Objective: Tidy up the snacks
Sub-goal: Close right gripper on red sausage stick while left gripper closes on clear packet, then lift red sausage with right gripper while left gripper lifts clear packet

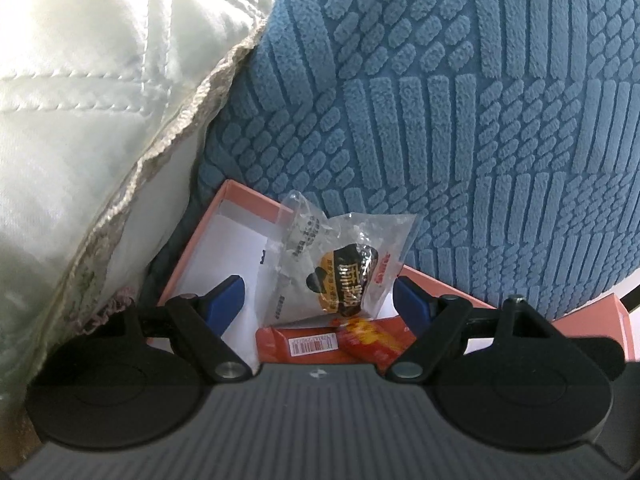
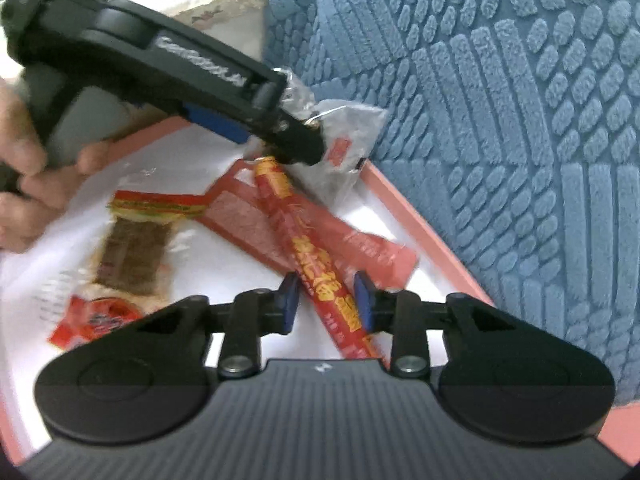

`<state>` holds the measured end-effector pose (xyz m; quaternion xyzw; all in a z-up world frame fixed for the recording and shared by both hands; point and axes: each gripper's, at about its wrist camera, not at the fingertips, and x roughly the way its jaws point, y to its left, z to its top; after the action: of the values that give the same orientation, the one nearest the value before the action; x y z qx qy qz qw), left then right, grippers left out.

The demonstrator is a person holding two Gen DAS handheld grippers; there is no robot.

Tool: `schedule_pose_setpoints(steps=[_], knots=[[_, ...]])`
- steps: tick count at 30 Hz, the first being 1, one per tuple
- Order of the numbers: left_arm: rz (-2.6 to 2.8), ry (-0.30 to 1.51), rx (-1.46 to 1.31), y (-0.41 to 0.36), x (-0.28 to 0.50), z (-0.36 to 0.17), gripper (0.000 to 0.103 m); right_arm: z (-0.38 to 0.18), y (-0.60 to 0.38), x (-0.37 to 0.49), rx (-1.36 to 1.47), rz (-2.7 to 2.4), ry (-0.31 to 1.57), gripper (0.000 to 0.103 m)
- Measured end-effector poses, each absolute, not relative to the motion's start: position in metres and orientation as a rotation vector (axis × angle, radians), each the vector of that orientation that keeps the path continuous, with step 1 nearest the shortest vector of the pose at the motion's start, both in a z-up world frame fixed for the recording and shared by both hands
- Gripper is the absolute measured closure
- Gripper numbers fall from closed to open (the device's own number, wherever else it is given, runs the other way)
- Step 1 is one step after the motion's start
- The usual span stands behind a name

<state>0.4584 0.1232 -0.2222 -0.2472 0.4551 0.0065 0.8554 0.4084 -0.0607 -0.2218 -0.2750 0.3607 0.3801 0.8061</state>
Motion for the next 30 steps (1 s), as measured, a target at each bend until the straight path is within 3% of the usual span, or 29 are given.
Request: schedule_pose_setpoints(steps=[9, 18, 23, 30], knots=[[0.063, 0.942, -0.472, 0.109, 0.456, -0.226, 0.018, -0.226, -0.064, 0.377, -0.596, 0.701, 0.762, 0.078], [0.096, 0.941, -0.392, 0.082, 0.471, -0.232, 0.020, -0.235, -0.089, 0.379, -0.427, 0.568, 0.813, 0.079], [0.063, 0.929, -0.416, 0.077, 0.472, -0.234, 0.043, -0.233, -0.091, 0.378, -0.406, 0.542, 0.810, 0.079], [0.047, 0.939, -0.416, 0.072, 0.469, -0.228, 0.049, -0.235, -0.082, 0.379, -0.370, 0.517, 0.810, 0.079]])
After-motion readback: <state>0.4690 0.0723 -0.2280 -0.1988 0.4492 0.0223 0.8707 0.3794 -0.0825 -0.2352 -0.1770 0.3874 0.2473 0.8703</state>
